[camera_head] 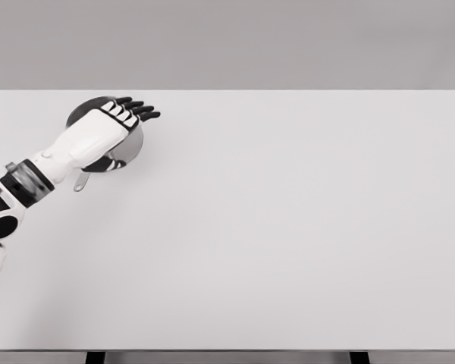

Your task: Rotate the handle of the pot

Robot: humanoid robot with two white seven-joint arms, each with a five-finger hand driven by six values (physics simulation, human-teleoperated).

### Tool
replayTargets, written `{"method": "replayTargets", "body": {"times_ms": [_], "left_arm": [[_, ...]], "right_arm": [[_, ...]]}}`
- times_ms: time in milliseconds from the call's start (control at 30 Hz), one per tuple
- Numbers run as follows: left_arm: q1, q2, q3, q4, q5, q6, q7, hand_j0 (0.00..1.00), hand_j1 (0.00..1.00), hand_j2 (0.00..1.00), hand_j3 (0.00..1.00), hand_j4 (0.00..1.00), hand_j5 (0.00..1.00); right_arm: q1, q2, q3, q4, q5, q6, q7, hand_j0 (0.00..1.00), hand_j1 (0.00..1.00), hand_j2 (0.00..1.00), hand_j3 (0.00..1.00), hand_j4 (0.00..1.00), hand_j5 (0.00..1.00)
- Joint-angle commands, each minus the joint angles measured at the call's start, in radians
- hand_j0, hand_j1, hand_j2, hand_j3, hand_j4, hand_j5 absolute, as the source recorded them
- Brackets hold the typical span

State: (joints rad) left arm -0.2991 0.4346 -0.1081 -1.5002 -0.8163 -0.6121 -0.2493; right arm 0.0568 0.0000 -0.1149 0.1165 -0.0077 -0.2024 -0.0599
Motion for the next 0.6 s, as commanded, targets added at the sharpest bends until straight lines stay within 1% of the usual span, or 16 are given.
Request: {"method": "replayTargets", "body": {"times_ms": [0,133,567], "left_arm": [[0.0,-0.02,-0.008,0.023,-0.003,0.001,0.001,1.0,1.0,1.0,1.0,1.0,1.0],[0.0,-0.023,-0.016,0.032,-0.003,0.001,0.001,1.0,1.0,1.0,1.0,1.0,1.0],[-0.002,-0.01,-0.002,0.034,-0.001,0.001,0.007,1.0,1.0,1.0,1.0,1.0,1.0]], "right_arm": [[0.0,0.0,0.0,0.0,0.0,0.0,0.0,1.0,1.0,1.0,1.0,1.0,1.0],[0.0,0.0,0.0,0.0,0.0,0.0,0.0,1.0,1.0,1.0,1.0,1.0,1.0],[0.0,0.0,0.0,0.0,-0.001,0.0,0.0,1.0,1.0,1.0,1.0,1.0,1.0]]}}
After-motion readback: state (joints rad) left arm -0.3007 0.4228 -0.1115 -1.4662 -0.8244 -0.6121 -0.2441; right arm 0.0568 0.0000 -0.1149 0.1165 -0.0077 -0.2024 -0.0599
